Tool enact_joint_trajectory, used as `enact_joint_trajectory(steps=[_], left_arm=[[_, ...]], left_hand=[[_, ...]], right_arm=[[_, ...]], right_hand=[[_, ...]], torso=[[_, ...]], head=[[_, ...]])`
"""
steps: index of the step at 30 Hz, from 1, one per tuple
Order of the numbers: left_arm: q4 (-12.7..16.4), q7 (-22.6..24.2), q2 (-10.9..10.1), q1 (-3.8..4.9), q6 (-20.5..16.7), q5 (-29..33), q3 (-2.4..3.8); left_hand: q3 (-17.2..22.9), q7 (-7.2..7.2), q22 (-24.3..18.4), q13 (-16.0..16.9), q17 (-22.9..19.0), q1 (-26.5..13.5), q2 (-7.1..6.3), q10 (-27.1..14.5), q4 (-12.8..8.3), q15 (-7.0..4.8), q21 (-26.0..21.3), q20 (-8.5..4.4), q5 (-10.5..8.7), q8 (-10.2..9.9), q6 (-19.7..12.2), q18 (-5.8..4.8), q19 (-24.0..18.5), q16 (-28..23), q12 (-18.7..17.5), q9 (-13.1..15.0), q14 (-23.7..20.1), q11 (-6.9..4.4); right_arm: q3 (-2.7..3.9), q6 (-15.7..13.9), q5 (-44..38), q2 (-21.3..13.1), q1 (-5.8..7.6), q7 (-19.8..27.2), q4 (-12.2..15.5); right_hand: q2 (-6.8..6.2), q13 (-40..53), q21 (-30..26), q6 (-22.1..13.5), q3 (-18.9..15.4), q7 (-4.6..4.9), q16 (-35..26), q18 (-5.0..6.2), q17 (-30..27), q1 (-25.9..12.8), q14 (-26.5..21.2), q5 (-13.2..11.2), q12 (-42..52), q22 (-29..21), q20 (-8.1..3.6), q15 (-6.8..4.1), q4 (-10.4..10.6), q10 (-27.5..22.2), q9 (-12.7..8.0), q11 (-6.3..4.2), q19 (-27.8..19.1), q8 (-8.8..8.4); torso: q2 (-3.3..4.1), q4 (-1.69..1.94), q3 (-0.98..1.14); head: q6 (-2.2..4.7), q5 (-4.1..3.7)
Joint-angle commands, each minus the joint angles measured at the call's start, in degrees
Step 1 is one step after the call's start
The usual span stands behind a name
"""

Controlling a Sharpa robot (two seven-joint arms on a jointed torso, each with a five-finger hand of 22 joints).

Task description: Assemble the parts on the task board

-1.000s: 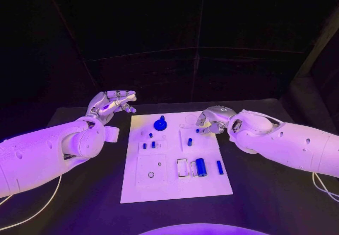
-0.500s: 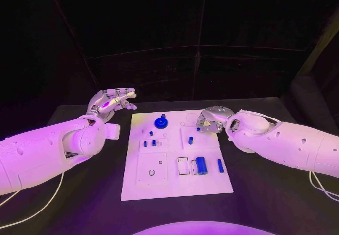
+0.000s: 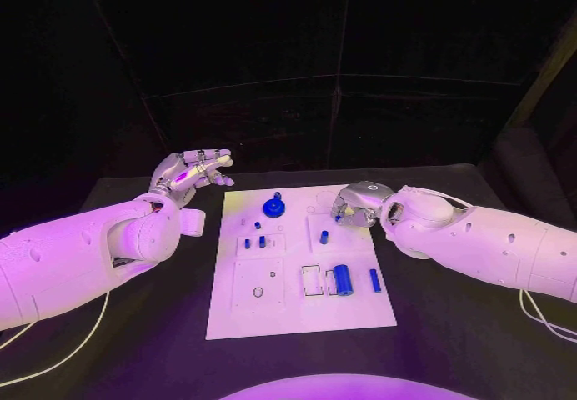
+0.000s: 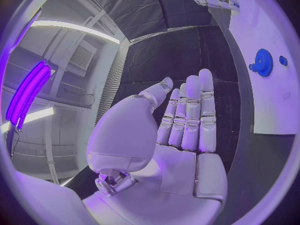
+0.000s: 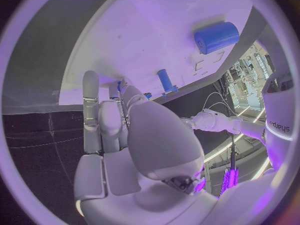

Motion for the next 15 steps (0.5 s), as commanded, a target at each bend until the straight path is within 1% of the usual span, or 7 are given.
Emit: enact_joint_trajectory(steps=[1, 3, 4, 9, 11, 14, 15], left_arm=[[-0.1, -0.3, 0.1, 0.06, 1.1, -0.2, -0.01], [-0.1, -0.4, 0.1, 0.06, 1.2, -0.2, -0.01], [-0.1, -0.4, 0.1, 0.06, 1.3, -0.3, -0.01], [-0.1, -0.6, 0.0, 0.06, 1.4, -0.5, -0.01], [-0.1, -0.7, 0.0, 0.06, 1.5, -0.6, -0.01], [-0.2, -0.8, 0.0, 0.06, 1.6, -0.6, -0.01], [-0.2, -0.9, 0.0, 0.06, 1.6, -0.6, -0.01]], left_hand=[[0.1, 0.26, 0.0, -0.1, -0.1, 0.6, -0.16, -0.4, -0.1, -0.04, -0.2, -0.01, 0.12, -0.1, -0.3, 0.10, -0.4, 0.2, 0.3, -0.1, -0.4, 0.02], [0.1, 0.26, 0.0, -0.1, -0.1, 0.6, -0.16, -0.4, -0.1, -0.04, -0.2, -0.01, 0.12, -0.1, -0.3, 0.10, -0.4, 0.2, 0.3, -0.1, -0.4, 0.02], [0.2, 0.29, 0.0, -0.1, -0.1, 0.6, -0.16, -0.5, -0.1, -0.01, -0.2, 0.01, 0.13, -0.1, -0.4, 0.09, -0.5, 0.2, 0.3, -0.1, -0.5, 0.04], [0.4, 0.34, 0.0, -0.1, -0.3, 0.9, -0.11, -0.7, -0.4, 0.02, -0.1, 0.02, 0.13, -0.1, -0.5, 0.10, -0.6, 0.2, 0.4, 0.0, -0.7, 0.09], [0.5, 0.35, 0.0, -0.2, -0.3, 0.9, -0.08, -0.7, -0.4, 0.02, -0.1, 0.02, 0.13, -0.1, -0.5, 0.10, -0.7, 0.2, 0.4, 0.0, -0.8, 0.10], [0.5, 0.43, 0.1, -0.2, -0.4, 0.7, -0.03, -0.8, -0.3, 0.08, -0.1, 0.06, 0.12, -0.1, -0.6, 0.07, -0.8, 0.2, 0.5, 0.0, -0.9, 0.17], [0.5, 0.47, 0.1, -0.2, -0.4, 0.5, 0.03, -0.9, -0.2, 0.15, -0.1, 0.11, 0.11, -0.1, -0.7, 0.05, -0.8, 0.3, 0.5, 0.0, -0.9, 0.23]], right_arm=[[-0.11, 2.1, 0.1, 0.2, -0.07, 0.3, -0.2], [-0.11, 2.3, 0.1, 0.3, -0.10, 0.2, -0.3], [-0.11, 2.4, 0.1, 0.3, -0.13, 0.1, -0.3], [-0.11, 2.5, -0.2, 0.3, -0.24, -0.4, -0.4], [-0.11, 2.4, -0.3, 0.4, -0.26, -0.5, -0.4], [-0.10, 2.0, -0.4, 0.3, -0.27, -0.5, -0.4], [-0.10, 1.7, -0.4, 0.3, -0.28, -0.5, -0.4]], right_hand=[[-1.23, -0.1, 0.3, 0.4, 1.5, 0.11, 0.2, 0.82, -0.1, -0.4, 0.8, -0.4, -0.7, 0.1, -0.20, -0.25, 0.1, 0.6, 0.0, -0.04, -0.4, -0.45], [-1.93, -0.1, 0.5, 0.6, 3.2, 0.05, 0.3, 0.79, 0.0, -0.8, 0.8, -0.3, -1.2, 0.2, -0.16, -0.22, 0.0, 0.9, 0.0, -0.07, -0.5, -0.67], [-2.86, -0.1, 0.7, 0.8, 5.4, 0.04, 0.3, 0.82, 0.0, -1.3, 0.8, -0.3, -1.7, 0.4, -0.19, -0.23, -0.1, 1.3, 0.0, 0.01, -0.7, -0.82], [-3.86, 0.0, 1.2, 1.7, 9.7, 0.01, 0.4, 0.82, 0.1, -1.2, 0.8, -0.2, -2.0, 0.7, -0.38, -0.45, -1.3, 2.4, 0.1, -0.24, -0.9, -0.74], [-4.78, -0.1, 1.8, 2.2, 13.3, 0.06, 0.6, 0.81, 0.3, -2.6, 0.9, -0.4, -2.4, 1.0, -0.46, -0.47, -1.7, 3.1, 0.1, -0.12, -1.1, -0.81], [-5.17, 0.0, 2.1, 2.8, 15.3, -0.15, 0.8, 0.84, 0.6, -2.8, 0.9, -0.4, -2.4, 1.2, -0.52, -0.60, -2.4, 3.7, 0.1, -0.44, -1.2, -0.68], [-5.70, 0.0, 2.5, 3.2, 17.5, -0.12, 1.1, 0.83, 0.9, -3.9, 1.1, -0.4, -2.6, 1.5, -0.65, -0.65, -2.7, 4.2, 0.1, -0.35, -1.3, -0.72]], torso=[[-0.06, -0.06, 0.03], [-0.07, -0.01, 0.03], [-0.03, 0.03, 0.00], [0.01, -0.02, -0.03], [0.01, -0.01, -0.02], [-0.02, 0.01, -0.01], [-0.03, 0.01, -0.01]], head=[[0.00, 0.07], [0.06, -0.06], [0.12, -0.13], [-0.01, -0.13], [-0.03, -0.13], [-0.13, -0.08], [-0.15, -0.07]])
